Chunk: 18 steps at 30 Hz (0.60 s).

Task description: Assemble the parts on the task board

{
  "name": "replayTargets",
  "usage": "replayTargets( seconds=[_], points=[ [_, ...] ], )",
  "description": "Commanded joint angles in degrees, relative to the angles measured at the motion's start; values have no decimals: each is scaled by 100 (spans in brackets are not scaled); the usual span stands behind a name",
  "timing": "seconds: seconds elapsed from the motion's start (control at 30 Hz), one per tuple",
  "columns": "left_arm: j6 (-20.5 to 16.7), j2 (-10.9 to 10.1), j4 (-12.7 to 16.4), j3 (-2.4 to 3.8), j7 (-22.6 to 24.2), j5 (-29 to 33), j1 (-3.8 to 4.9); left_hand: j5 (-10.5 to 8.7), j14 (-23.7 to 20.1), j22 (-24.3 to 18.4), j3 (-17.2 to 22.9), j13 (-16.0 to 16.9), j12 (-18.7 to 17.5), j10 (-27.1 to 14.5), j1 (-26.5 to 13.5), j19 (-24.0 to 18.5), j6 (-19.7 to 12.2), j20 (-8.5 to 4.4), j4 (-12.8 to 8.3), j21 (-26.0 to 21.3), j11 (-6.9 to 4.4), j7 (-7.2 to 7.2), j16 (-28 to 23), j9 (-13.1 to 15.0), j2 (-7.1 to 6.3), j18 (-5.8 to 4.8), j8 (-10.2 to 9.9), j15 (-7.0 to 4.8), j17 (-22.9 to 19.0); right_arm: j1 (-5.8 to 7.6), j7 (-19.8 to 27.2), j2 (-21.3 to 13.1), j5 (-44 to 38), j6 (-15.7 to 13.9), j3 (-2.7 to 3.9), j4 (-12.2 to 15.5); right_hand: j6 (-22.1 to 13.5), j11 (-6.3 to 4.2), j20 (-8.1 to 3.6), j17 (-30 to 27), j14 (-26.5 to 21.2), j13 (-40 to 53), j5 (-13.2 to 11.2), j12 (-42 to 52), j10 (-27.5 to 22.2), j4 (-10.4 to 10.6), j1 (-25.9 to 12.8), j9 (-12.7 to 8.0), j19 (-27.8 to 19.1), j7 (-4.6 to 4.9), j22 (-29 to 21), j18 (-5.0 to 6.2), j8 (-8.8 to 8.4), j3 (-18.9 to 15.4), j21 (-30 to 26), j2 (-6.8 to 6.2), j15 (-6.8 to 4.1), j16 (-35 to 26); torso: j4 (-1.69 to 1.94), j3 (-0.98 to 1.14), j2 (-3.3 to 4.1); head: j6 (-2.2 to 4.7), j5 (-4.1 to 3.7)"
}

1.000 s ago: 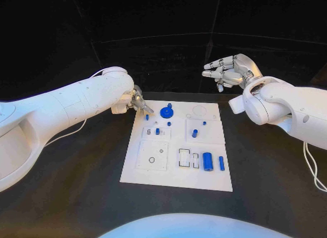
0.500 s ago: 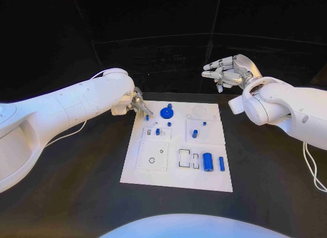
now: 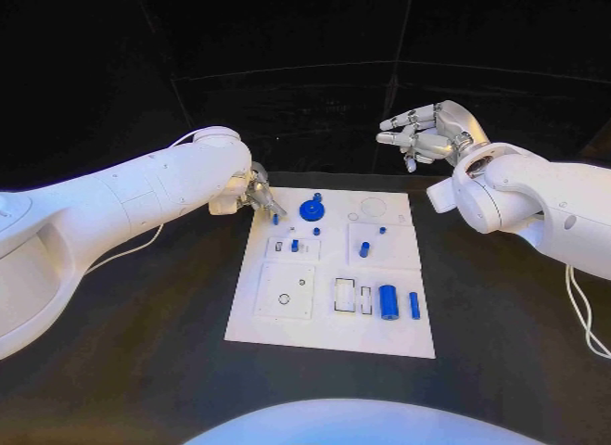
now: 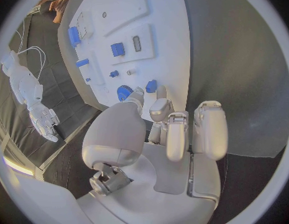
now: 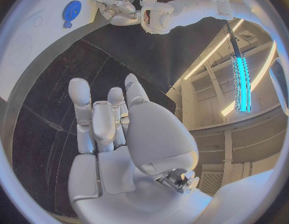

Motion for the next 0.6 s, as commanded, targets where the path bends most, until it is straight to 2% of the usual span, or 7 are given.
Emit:
replayTargets(
  seconds=[0.03, 0.43, 0.6],
  points=[
    [164, 14, -8, 2, 150, 58, 8, -8, 616, 44, -19, -5, 27, -21, 73, 53, 47, 19, -25, 31, -9, -12, 18, -9, 16, 62, -38, 33, 1509, 12, 34, 8, -18, 35, 4, 2, -41, -17, 0, -2, -41, -6, 35, -38, -40, -36, -39, -6, -54, -17, -1, 18, 3, 5, -33, -7, -11, -37, 0, 0, 1, -4, 7],
    [153, 30, -40, 1, 175, 77, 7, -9, 616, 57, -25, -5, 29, -22, 121, 57, 58, 20, -50, 39, -9, -13, 18, -17, 51, 60, -39, 33, 1509, 12, 38, 18, -18, 36, 4, -3, -45, -17, 1, 3, -41, -7, 36, -36, -41, -42, -36, -5, -58, -16, -1, 18, 3, 11, -34, 0, -10, -34, 0, 1, 1, -24, -1],
    [107, 37, -46, 1, 185, 78, 6, -8, 616, 52, -19, -8, 31, -23, 199, 53, 68, 20, -90, 32, -9, -13, 18, -29, 117, 62, -44, 33, 1509, 12, 38, 21, -18, 37, 4, -4, -45, -17, 1, 3, -41, -7, 36, -36, -41, -42, -36, -5, -58, -16, -1, 18, 3, 11, -34, 0, -10, -34, 1, -1, 4, -24, 0]
  ],
)
